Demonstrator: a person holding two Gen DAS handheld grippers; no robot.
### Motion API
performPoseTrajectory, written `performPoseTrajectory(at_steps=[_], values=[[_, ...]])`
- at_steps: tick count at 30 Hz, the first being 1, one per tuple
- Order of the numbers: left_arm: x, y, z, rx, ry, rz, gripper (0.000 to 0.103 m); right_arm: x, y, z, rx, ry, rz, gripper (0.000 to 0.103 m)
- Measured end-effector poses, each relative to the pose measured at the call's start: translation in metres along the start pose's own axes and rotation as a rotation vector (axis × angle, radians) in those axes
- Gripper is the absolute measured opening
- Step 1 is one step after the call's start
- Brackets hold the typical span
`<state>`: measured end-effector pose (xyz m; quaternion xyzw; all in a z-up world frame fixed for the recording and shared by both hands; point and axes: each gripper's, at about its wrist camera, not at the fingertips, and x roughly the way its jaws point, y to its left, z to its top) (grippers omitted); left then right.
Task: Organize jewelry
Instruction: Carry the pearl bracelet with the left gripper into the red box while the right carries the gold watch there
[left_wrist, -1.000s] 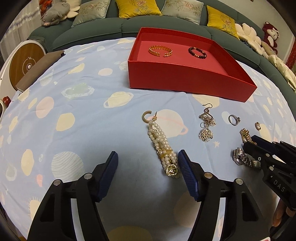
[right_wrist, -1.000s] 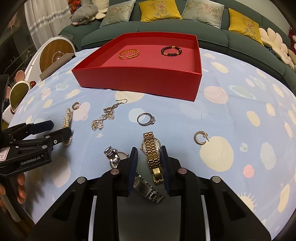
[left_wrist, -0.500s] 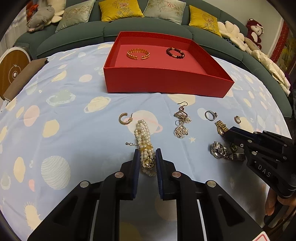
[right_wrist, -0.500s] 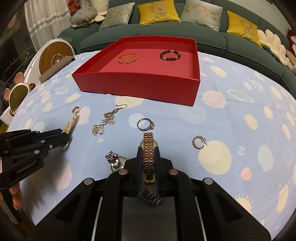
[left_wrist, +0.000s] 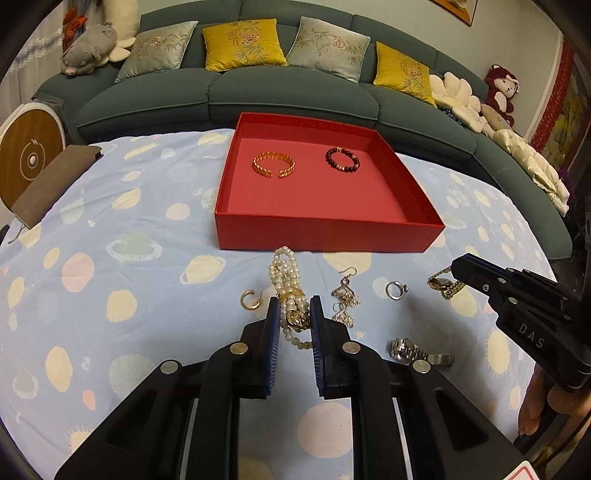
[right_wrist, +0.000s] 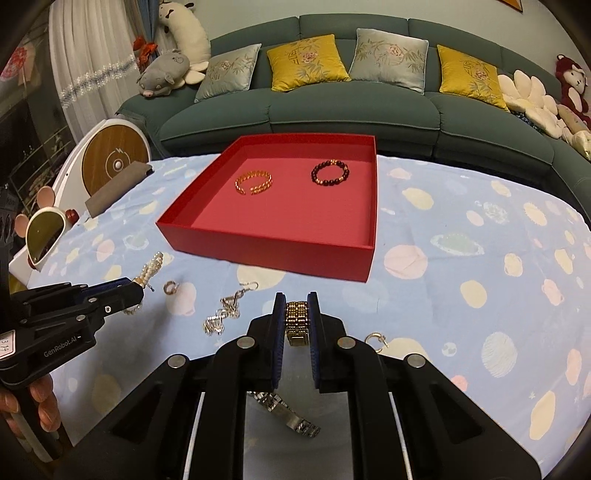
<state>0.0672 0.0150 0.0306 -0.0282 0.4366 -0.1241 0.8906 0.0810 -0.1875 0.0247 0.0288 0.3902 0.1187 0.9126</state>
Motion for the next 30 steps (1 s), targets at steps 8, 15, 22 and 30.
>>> performPoseTrajectory(at_steps=[8, 15, 22, 30], values=[[-0.004, -0.003, 0.052, 0.005, -0.067, 0.012, 0.013, -0.009, 0.005, 0.045, 0.026, -0.096, 0.002, 0.011], [0.027, -0.007, 0.095, 0.037, -0.074, 0.02, 0.013, 0.007, -0.004, 0.09, 0.052, -0.142, -0.002, 0.011], [0.064, 0.002, 0.127, 0.043, -0.064, 0.053, 0.011, 0.048, -0.021, 0.118, 0.089, -0.131, -0.026, 0.011], [0.088, 0.005, 0.126, 0.06, -0.026, 0.095, 0.011, 0.084, -0.022, 0.118, 0.068, -0.074, -0.041, 0.011]])
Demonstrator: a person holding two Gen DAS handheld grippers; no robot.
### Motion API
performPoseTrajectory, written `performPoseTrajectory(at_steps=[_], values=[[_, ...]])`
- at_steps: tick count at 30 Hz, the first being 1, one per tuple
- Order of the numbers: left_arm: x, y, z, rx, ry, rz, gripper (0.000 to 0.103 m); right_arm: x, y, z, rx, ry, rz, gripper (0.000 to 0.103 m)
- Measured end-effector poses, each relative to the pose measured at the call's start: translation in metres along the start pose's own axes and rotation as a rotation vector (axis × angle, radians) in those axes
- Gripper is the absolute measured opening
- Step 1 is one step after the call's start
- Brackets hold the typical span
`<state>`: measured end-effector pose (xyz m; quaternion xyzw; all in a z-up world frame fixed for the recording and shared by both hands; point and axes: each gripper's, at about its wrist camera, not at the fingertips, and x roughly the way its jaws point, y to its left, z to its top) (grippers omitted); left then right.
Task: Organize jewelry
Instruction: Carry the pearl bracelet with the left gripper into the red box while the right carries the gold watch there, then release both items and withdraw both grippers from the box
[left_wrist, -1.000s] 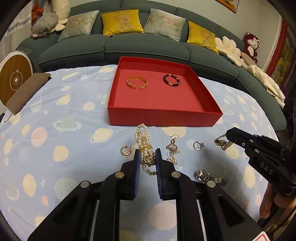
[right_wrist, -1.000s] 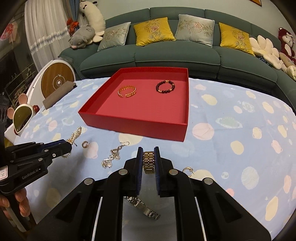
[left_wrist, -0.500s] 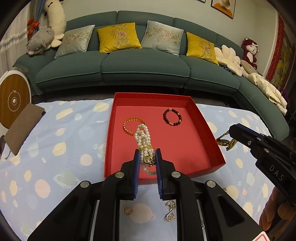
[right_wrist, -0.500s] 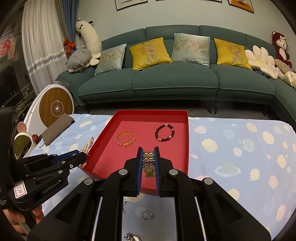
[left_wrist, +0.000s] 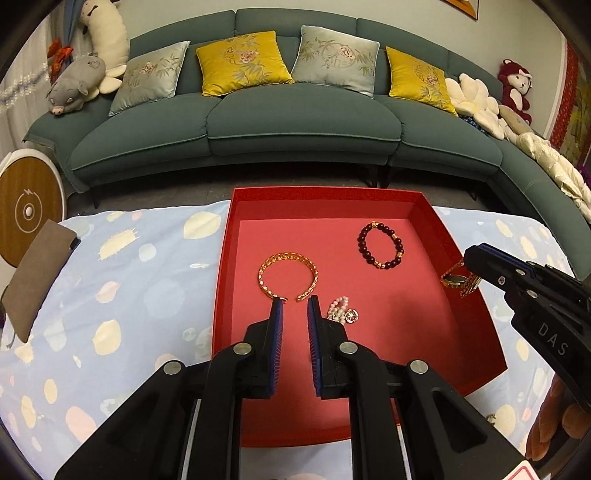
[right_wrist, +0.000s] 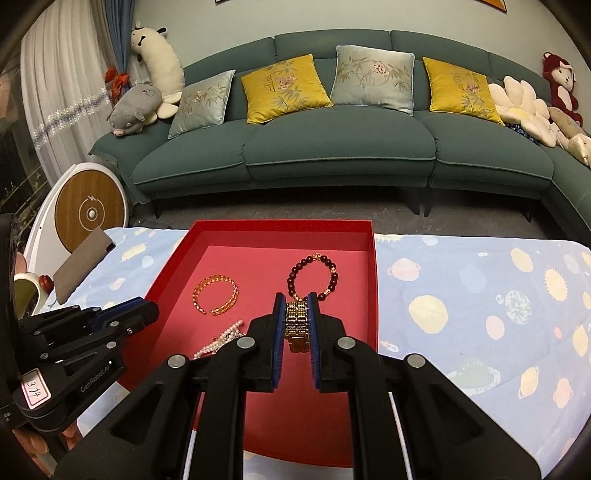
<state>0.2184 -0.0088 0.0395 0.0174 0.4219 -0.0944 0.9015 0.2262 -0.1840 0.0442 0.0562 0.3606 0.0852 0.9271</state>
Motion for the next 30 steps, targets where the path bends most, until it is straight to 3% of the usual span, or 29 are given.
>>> performPoseTrajectory(at_steps=[9, 14, 20, 26, 29, 30], values=[[0.005, 0.007, -0.002, -0.03, 0.022, 0.004, 0.011, 0.017, 0.001, -0.001, -0.006, 0.018, -0.004, 0.011], [0.015, -0.008, -0.006, 0.008, 0.063, -0.038, 0.013, 0.031, -0.004, -0.001, -0.001, 0.035, -0.017, 0.011], [0.03, -0.015, -0.016, 0.04, 0.107, -0.008, 0.016, 0.037, -0.006, -0.003, 0.003, 0.047, -0.009, 0.013], [0.027, -0.014, -0.017, 0.027, 0.097, 0.004, 0.016, 0.025, -0.005, -0.001, 0.006, 0.03, -0.003, 0.013], [0.021, -0.015, -0.018, 0.027, 0.086, 0.007, 0.016, 0.01, -0.003, 0.0, -0.001, 0.01, -0.002, 0.018], [0.019, -0.016, -0.018, 0.027, 0.081, 0.01, 0.016, 0.004, -0.003, 0.0, -0.007, -0.001, -0.007, 0.024]])
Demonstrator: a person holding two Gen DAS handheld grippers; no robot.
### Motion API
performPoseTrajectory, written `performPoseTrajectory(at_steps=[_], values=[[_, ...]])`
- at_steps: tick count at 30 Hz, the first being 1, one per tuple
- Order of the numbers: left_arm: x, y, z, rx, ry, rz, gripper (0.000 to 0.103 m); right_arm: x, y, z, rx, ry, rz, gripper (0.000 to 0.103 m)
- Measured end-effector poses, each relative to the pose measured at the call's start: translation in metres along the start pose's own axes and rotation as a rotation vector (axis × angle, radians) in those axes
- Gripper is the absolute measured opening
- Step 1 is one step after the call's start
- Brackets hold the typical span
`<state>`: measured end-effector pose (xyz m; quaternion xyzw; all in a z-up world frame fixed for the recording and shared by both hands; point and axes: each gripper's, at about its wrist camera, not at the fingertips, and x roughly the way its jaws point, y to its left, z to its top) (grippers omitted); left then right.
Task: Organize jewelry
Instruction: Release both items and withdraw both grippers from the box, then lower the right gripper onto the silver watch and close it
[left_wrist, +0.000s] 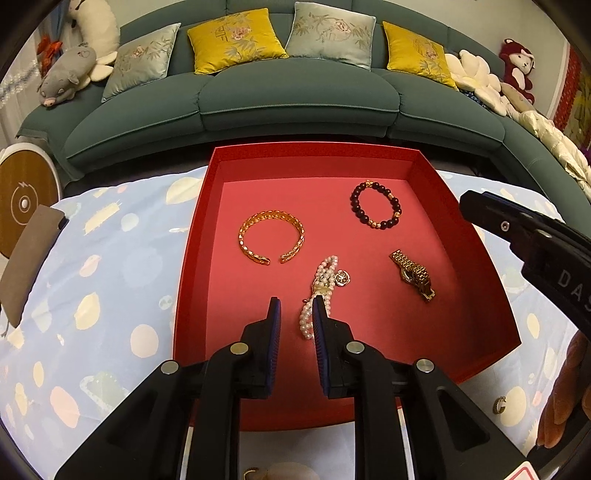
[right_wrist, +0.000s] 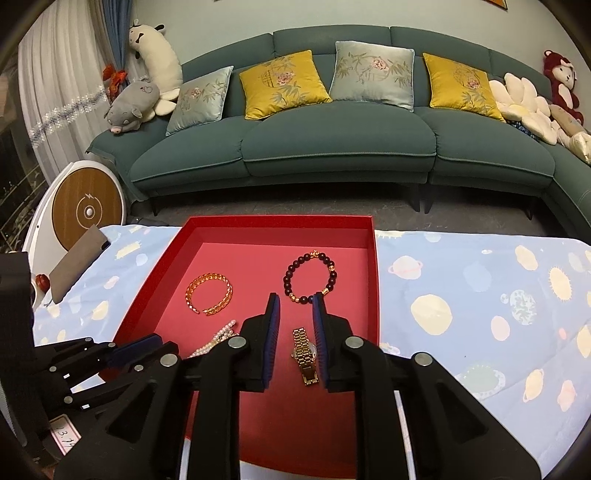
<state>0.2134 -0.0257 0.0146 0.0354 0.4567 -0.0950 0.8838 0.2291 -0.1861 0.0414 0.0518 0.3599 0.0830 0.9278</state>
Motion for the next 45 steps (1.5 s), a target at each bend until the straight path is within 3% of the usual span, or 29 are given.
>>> performPoseTrajectory(at_steps=[3, 7, 9, 19, 23, 30, 33, 45], values=[[-0.012, -0.002, -0.004, -0.004, -0.018, 0.002, 0.018, -0.023, 0.001, -0.001, 0.008, -0.034, 0.001, 0.032], [-0.037, -0.001, -0.016, -0.014, -0.05, -0.003, 0.037, -0.055, -0.005, -0.01, 0.096, -0.059, 0.056, 0.034], [-0.051, 0.001, -0.028, -0.013, -0.065, 0.001, 0.041, -0.068, -0.005, -0.017, 0.096, -0.063, 0.059, 0.034], [-0.09, 0.023, -0.085, -0.054, -0.049, 0.016, 0.045, -0.114, -0.001, -0.095, -0.013, 0.038, 0.055, 0.034], [-0.101, 0.035, -0.106, -0.107, -0.048, 0.022, 0.045, -0.115, 0.007, -0.126, -0.05, 0.096, 0.079, 0.036], [-0.106, 0.041, -0.136, -0.099, -0.032, 0.025, 0.046, -0.101, 0.031, -0.166, -0.146, 0.175, 0.108, 0.04], [-0.102, 0.039, -0.145, -0.073, -0.022, 0.024, 0.051, -0.095, 0.034, -0.173, -0.164, 0.188, 0.111, 0.041], [-0.083, 0.039, -0.158, -0.052, 0.022, -0.002, 0.052, -0.073, 0.03, -0.182, -0.158, 0.231, 0.128, 0.041]])
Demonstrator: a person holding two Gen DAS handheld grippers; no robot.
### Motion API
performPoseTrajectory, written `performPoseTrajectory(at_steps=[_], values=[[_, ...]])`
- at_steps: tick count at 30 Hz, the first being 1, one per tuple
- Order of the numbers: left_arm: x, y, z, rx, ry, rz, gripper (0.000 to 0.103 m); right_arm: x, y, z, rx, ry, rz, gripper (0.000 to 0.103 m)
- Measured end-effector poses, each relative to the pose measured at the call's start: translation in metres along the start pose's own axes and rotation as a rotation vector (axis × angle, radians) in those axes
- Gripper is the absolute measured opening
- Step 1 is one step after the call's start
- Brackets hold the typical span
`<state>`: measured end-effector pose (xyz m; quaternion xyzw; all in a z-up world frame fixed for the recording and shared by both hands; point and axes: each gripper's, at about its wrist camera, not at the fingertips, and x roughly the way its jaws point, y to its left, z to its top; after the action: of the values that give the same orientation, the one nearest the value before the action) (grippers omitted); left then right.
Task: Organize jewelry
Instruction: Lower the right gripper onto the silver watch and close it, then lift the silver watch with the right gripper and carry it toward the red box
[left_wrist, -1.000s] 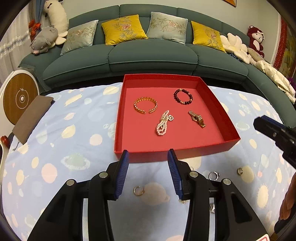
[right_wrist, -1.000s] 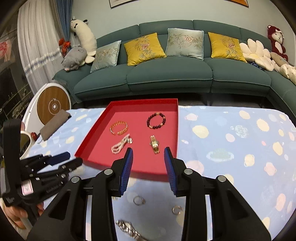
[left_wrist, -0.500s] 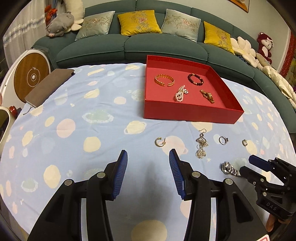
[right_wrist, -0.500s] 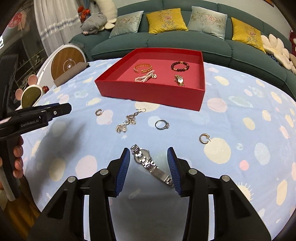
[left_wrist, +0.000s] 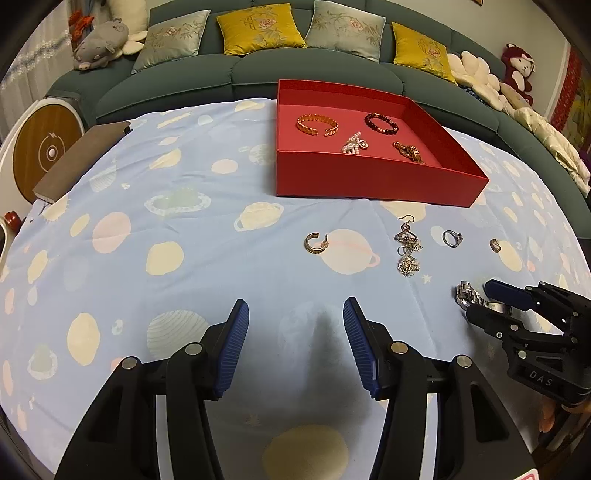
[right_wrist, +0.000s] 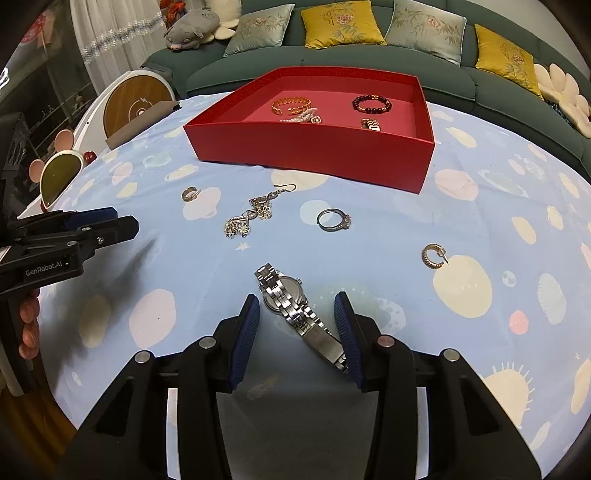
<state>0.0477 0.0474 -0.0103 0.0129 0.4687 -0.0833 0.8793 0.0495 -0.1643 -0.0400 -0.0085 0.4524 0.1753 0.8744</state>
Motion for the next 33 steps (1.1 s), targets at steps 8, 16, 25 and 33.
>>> performPoseTrajectory(at_steps=[8, 16, 25, 33], values=[[0.005, -0.001, 0.0, 0.002, 0.012, -0.004, 0.052, 0.001, 0.004, -0.003, -0.064, -0.03, -0.033, 0.034], [0.011, -0.005, 0.0, 0.009, 0.018, -0.014, 0.052, -0.006, -0.008, -0.007, -0.015, -0.035, -0.032, 0.016], [0.014, -0.021, 0.003, 0.027, 0.021, -0.039, 0.052, -0.019, -0.027, -0.012, 0.056, -0.049, -0.051, 0.016], [0.016, -0.051, 0.011, 0.066, 0.012, -0.074, 0.052, -0.027, -0.034, -0.013, 0.084, -0.052, -0.064, 0.016]])
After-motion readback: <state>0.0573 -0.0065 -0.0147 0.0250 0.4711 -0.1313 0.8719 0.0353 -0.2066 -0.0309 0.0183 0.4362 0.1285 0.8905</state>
